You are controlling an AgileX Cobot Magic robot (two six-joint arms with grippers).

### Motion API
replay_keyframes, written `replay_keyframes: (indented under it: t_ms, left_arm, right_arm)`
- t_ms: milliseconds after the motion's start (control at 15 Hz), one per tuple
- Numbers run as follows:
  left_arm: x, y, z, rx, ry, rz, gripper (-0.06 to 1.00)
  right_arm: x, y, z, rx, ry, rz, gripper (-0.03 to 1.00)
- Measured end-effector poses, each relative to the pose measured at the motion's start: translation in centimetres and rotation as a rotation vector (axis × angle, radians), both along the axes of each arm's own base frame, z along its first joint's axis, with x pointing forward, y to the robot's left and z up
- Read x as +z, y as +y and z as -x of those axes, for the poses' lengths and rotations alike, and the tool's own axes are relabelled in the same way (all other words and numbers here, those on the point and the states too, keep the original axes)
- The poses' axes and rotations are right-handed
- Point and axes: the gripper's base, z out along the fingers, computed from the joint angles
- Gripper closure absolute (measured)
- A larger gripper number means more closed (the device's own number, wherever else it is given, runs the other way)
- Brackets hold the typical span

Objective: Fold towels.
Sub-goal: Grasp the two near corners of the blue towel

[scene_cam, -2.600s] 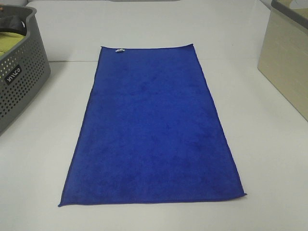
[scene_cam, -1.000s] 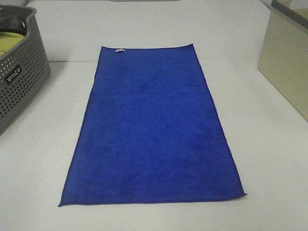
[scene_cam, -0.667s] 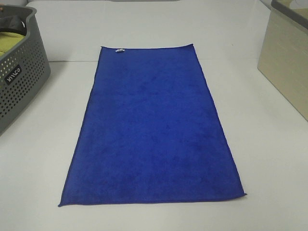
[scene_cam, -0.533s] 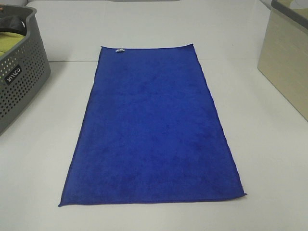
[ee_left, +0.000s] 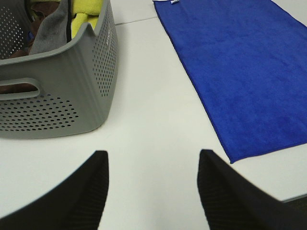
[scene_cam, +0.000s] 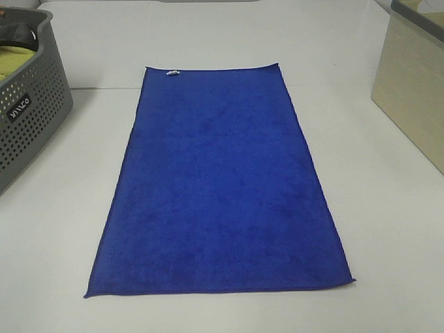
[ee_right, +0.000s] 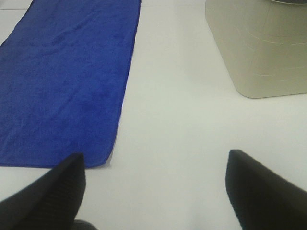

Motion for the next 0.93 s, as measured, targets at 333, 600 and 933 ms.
replay_keyframes:
  t_ms: [333,600,933]
  left_arm:
    - [0.1,0.0,0.0,0.005,-0.004,0.010,0.41]
    - [3.5,-0.1,-1.3,0.051,-0.317,0.197,0.41]
    - [3.1,-1.1,-7.1,0.082,-0.169,0.441,0.41]
  right_arm:
    - [0.0,0.0,0.0,0.000,0.002,0.000,0.21]
    - [3.0,-0.2,-2.9,-0.017,0.069,0.020,0.21]
    - [2.5,0.4,-8.0,-0.024,0.291,-0.082,0.21]
